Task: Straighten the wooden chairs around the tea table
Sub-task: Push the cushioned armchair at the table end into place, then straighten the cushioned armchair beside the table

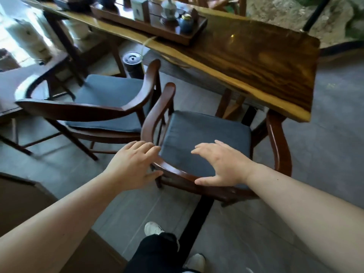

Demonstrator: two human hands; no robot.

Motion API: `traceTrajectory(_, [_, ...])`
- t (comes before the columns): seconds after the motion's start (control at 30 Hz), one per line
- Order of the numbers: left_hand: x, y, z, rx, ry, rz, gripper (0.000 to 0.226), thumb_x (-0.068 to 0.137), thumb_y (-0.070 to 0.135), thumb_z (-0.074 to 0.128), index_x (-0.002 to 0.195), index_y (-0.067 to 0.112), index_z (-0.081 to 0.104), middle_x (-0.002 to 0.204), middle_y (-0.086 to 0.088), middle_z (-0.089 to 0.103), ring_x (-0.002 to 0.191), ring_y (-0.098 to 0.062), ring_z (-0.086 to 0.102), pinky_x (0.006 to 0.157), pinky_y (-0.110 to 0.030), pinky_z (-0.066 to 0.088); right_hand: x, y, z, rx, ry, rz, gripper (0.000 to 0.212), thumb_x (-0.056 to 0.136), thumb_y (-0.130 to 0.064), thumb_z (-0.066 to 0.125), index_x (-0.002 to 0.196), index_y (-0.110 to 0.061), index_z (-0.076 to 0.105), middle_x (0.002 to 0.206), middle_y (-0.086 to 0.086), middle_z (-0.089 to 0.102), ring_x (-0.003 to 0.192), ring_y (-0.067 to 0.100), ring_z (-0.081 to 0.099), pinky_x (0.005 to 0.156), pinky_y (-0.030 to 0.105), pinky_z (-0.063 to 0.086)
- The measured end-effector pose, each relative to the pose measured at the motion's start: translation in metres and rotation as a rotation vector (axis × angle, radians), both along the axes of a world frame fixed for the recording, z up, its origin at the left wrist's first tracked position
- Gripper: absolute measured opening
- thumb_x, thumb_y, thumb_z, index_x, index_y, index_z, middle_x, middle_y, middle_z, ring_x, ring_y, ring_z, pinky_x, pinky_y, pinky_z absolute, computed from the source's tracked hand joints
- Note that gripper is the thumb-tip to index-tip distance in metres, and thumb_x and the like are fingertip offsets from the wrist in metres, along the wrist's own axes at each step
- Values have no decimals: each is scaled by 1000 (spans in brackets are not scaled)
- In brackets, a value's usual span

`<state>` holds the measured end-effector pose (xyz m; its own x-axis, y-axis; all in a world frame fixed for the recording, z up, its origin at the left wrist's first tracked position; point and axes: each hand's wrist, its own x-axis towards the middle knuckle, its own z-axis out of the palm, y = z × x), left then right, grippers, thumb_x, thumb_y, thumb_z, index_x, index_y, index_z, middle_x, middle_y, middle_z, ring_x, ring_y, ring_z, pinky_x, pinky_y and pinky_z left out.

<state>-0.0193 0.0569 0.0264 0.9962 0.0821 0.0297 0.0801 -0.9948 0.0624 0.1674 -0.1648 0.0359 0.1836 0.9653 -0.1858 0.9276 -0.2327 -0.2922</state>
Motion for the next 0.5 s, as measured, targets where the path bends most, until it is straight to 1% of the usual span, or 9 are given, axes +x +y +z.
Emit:
traceTrajectory(0.1, [-13, 38, 10, 38, -26, 111, 59, 76, 54, 65, 119, 14, 59, 113, -4, 66, 107, -28, 60, 93, -39, 45, 1, 52, 8, 56, -62, 29, 76, 80, -65, 55, 141, -24, 34, 146, -2, 40, 135, 15, 34, 115, 44, 18])
traceTrajectory(0.13, [-18, 54, 13, 42, -21, 161, 60, 76, 52, 67, 120, 13, 59, 115, -6, 66, 108, -29, 60, 93, -40, 47, 2, 72, 11, 74, -77, 37, 74, 81, -62, 56, 140, -23, 35, 145, -1, 42, 134, 16, 35, 114, 45, 20])
traceTrajectory(0.23, [-30, 96, 22, 45, -10, 285, 61, 79, 53, 49, 119, 9, 61, 113, -9, 66, 105, -32, 62, 91, -42, 50, 1, 124, 18, 111, -104, 63, 68, 83, -55, 58, 139, -21, 39, 142, 1, 46, 131, 19, 40, 111, 45, 26])
traceTrajectory(0.27, [-32, 108, 24, 41, -6, 309, 61, 79, 52, 47, 119, 8, 61, 112, -9, 66, 105, -32, 62, 90, -42, 50, 1, 140, 20, 123, -113, 69, 67, 83, -54, 59, 138, -20, 40, 141, 2, 48, 129, 20, 43, 110, 45, 28])
traceTrajectory(0.33, [-38, 133, 27, 50, -13, 347, 56, 80, 47, 60, 120, 7, 60, 114, -10, 66, 107, -33, 61, 92, -43, 49, 1, 170, 21, 153, -118, 70, 65, 81, -51, 63, 134, -19, 44, 136, 3, 51, 123, 22, 48, 107, 45, 33])
traceTrajectory(0.4, [-44, 156, 27, 62, -12, 381, 57, 77, 40, 74, 121, 7, 60, 116, -11, 66, 108, -33, 61, 93, -44, 49, 2, 198, 19, 165, -117, 61, 65, 79, -49, 66, 133, -17, 47, 133, 4, 53, 118, 25, 51, 104, 45, 37])
traceTrajectory(0.5, [-48, 186, 27, 61, -6, 412, 59, 72, 38, 79, 119, 8, 61, 114, -9, 66, 106, -33, 61, 91, -44, 49, 3, 232, 12, 165, -120, 55, 67, 77, -49, 67, 132, -16, 48, 132, 6, 54, 116, 27, 53, 101, 44, 39])
